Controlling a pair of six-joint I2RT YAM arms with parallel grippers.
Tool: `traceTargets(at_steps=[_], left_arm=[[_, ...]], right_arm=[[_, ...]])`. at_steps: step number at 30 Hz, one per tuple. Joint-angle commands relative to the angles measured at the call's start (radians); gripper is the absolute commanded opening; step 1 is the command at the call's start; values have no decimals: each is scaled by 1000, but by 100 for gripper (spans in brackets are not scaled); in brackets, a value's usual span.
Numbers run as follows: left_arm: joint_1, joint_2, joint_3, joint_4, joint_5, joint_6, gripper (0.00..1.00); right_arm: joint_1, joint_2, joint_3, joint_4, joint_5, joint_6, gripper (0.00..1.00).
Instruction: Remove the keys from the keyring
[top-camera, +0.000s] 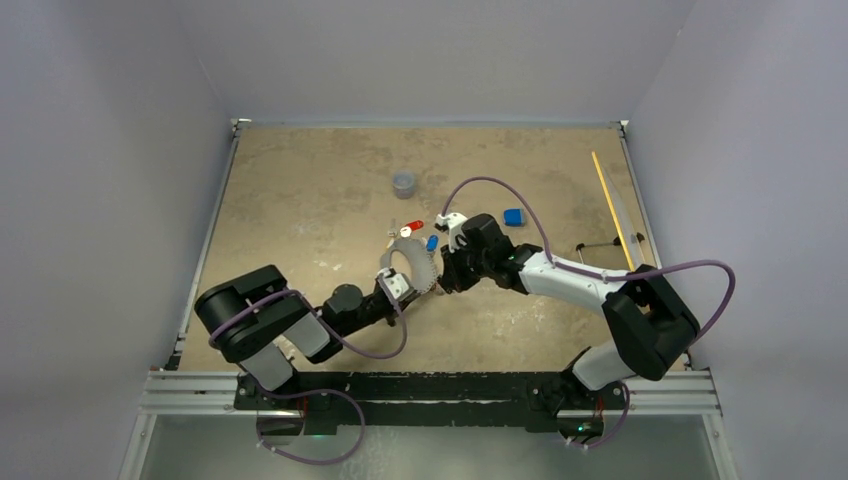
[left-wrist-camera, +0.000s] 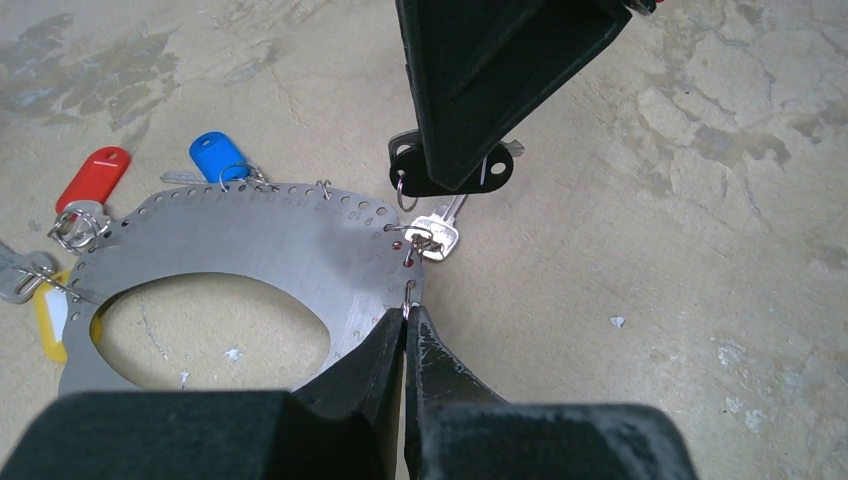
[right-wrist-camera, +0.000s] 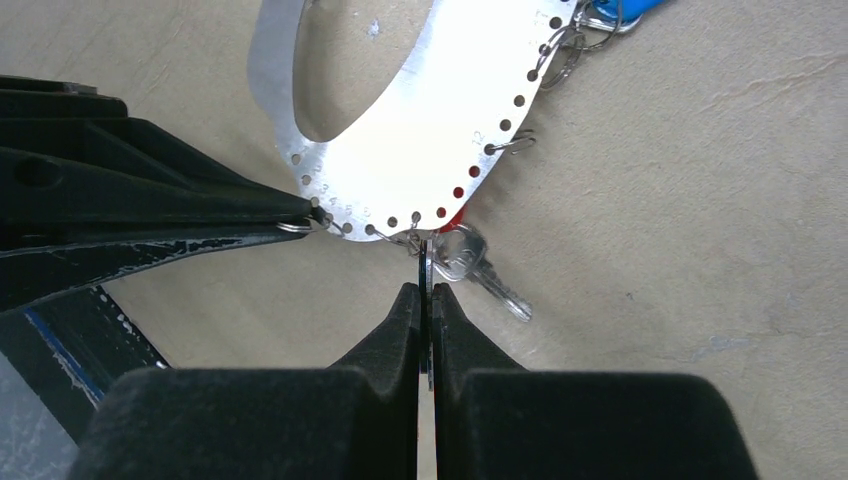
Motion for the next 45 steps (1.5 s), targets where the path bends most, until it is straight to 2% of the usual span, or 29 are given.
traceTargets(at_steps=[1, 6, 10, 18, 28, 30, 34, 37, 40, 45], left_arm=[[-5, -56, -20, 28, -43, -51, 0], [-4, -153, -40, -92, -208, -115, 0], [-4, -250, -9, -307, -348, -181, 0], [-4, -400, -25, -518, -593, -308, 0], [-5, -483, -16, -721, -761, -545, 0], [-4, -490, -11, -759, -778, -597, 3], [-4, -538, -13, -811, -778, -645, 19], [-4, -613, -1, -885, -787, -665, 29], [-4, -717, 23, -990, -804, -685, 35], [-4, -908, 99, -1219, -849, -733, 44]], right_arm=[[-5, -33, 1, 9, 45, 22, 0], [-43, -37, 1, 9, 133, 82, 0], [-117, -77, -39, 50, 171, 154, 0], [-232, -117, -96, 72, 309, 250, 0], [-352, -104, -178, 97, 370, 346, 0], [-354, -102, -190, 101, 373, 355, 1], [-354, -123, -211, 104, 362, 358, 18], [-354, -174, -218, 94, 359, 353, 38], [-354, -246, -214, 67, 368, 345, 56], [-354, -396, -166, -21, 368, 327, 77]])
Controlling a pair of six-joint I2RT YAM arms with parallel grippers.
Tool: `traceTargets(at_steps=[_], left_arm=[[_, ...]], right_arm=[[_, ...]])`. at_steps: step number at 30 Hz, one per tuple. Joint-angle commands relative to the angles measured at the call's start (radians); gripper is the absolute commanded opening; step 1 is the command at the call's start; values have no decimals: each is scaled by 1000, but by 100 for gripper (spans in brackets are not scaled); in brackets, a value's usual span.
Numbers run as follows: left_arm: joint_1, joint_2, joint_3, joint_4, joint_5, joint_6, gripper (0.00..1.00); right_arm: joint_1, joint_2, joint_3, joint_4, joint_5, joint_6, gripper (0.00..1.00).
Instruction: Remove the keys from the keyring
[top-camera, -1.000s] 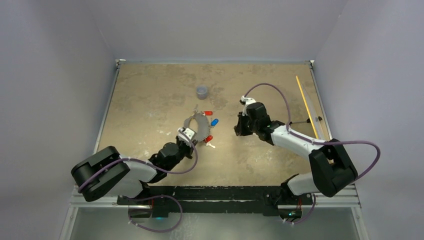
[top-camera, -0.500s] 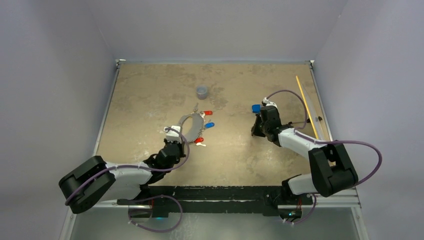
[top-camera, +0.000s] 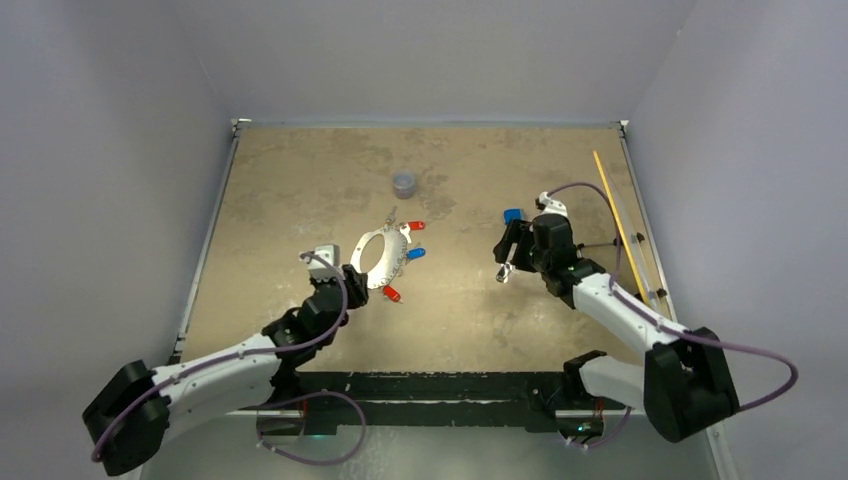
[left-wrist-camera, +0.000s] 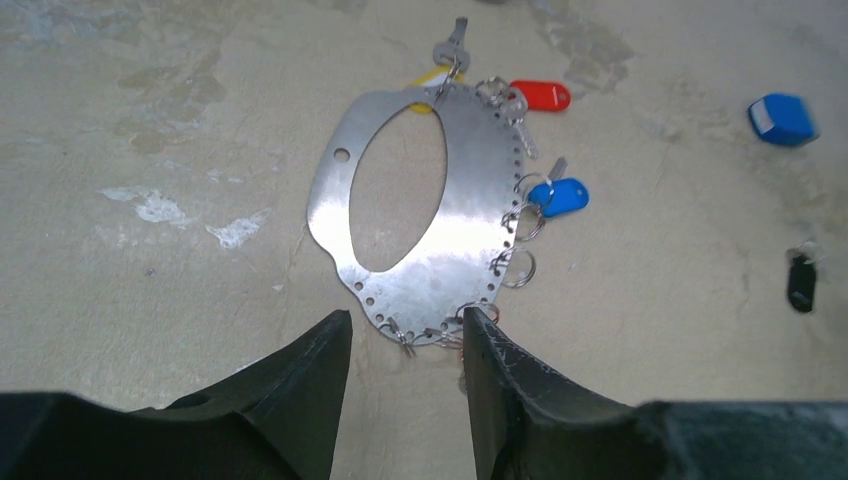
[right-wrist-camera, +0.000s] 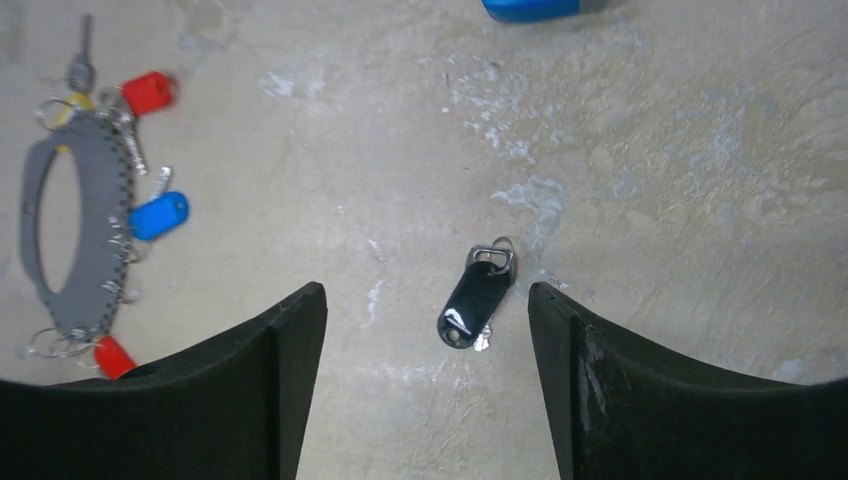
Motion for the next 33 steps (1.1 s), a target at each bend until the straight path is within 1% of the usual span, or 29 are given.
traceTargets(at_steps=[1, 2, 4, 7, 8, 10, 13, 15, 16, 17, 20, 24, 29, 33], left_arm=[[-4, -143, 114, -239, -68, -73, 45], [-4, -174, 138, -295, -77, -83, 45], [-3, -227, 196, -403, -104, -98, 46], [-3, -289, 290, -531, -136, -92, 49], [-3, -305, 326, -574, -147, -93, 51], [-3, -337, 408, -696, -179, -135, 60], [-2, -377, 512, -820, -214, -141, 70], [-3, -413, 572, -892, -244, -154, 82], [-3, -436, 599, -920, -261, -157, 87], [-2, -461, 620, -935, -269, -142, 89], [-3, -549, 667, -939, -273, -53, 91], [-3, -644, 697, -890, -236, 110, 92], [-3, -676, 705, -865, -256, 240, 94], [-3, -686, 669, -840, -288, 302, 95]], right_arm=[[-1, -146, 69, -86, 28, -18, 79], [-1, -187, 83, -102, 26, -24, 84], [-1, -280, 117, -133, 21, -37, 90], [0, -396, 173, -170, 38, -64, 97], [-1, -431, 193, -182, 48, -75, 98], [-1, -492, 244, -205, 69, -102, 99], [-1, -560, 299, -236, 122, -149, 99], [-1, -600, 325, -249, 162, -181, 99], [-1, -627, 335, -252, 178, -198, 99], [-1, -648, 342, -254, 205, -210, 99], [-1, -718, 344, -243, 257, -256, 99], [-1, -816, 325, -203, 306, -311, 99], [-1, -948, 265, -142, 379, -364, 99], [-1, -1045, 196, -81, 430, -395, 99]])
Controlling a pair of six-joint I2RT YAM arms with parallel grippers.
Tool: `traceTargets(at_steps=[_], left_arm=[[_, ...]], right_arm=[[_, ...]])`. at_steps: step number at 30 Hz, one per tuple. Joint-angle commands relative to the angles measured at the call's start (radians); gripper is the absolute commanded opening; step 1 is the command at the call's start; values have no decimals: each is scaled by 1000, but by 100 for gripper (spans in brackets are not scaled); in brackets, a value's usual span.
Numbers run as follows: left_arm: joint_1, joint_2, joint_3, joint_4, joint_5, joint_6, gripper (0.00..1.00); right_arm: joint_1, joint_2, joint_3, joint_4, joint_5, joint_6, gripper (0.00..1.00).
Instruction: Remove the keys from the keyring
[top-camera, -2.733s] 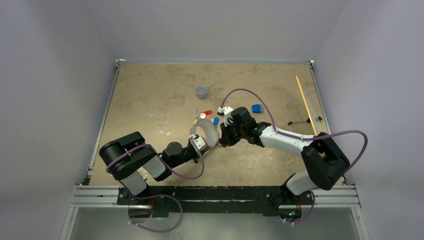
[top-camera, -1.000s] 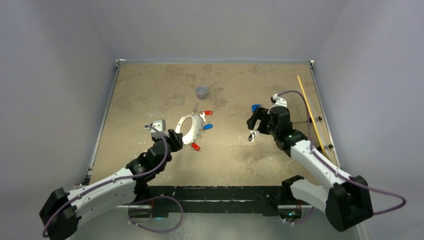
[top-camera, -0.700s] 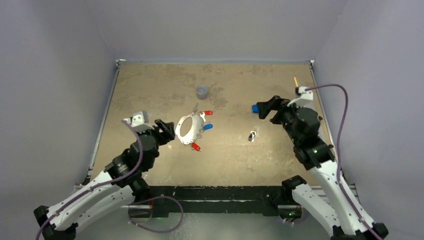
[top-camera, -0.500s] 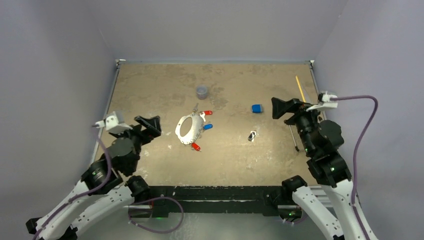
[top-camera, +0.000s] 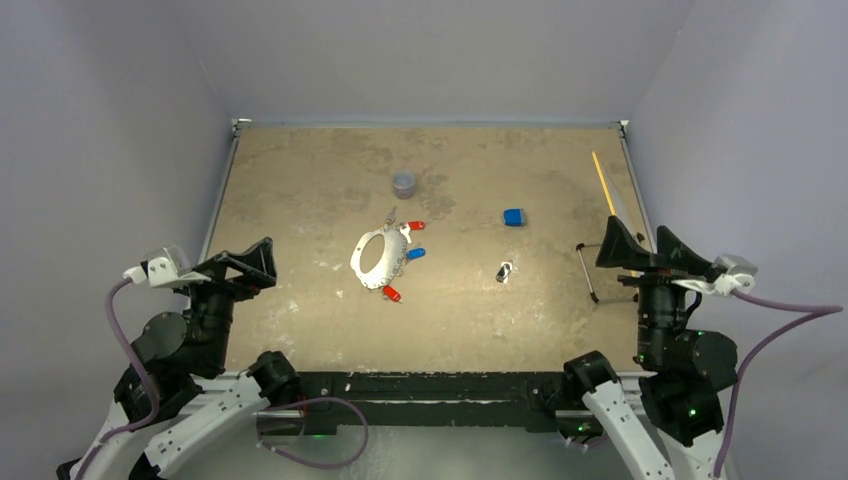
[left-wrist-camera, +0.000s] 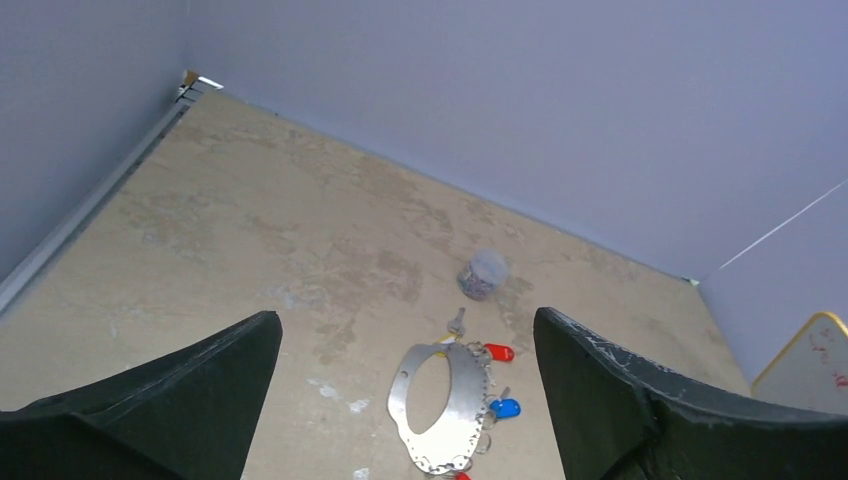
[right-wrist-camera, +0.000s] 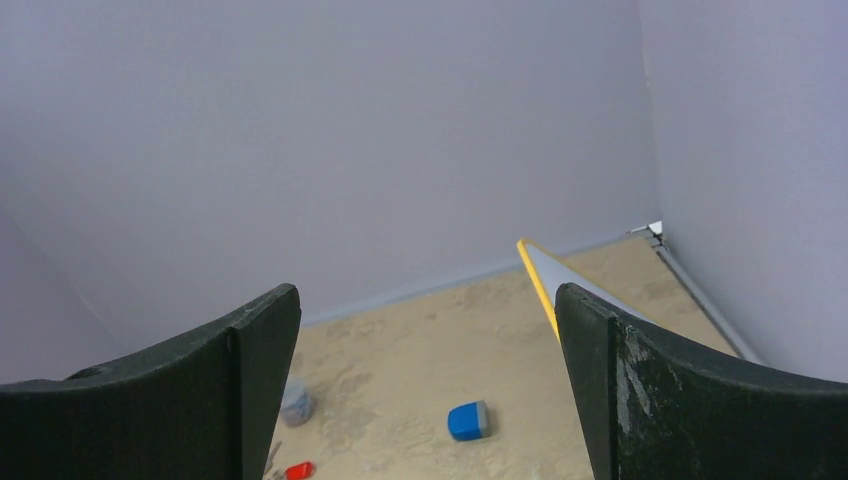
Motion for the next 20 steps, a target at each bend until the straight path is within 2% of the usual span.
traceTargets(at_steps=[1, 11, 20], left_arm=[[-3, -11, -33, 39, -40, 131, 96], [15, -91, -95, 55, -55, 131, 98], [179, -129, -146, 123, 49, 176, 99]], right_arm=[[-1, -81, -73, 106, 100, -74, 99], [-1, -210, -210, 189, 145, -88, 99], [0, -211, -241, 202, 141, -90, 99]])
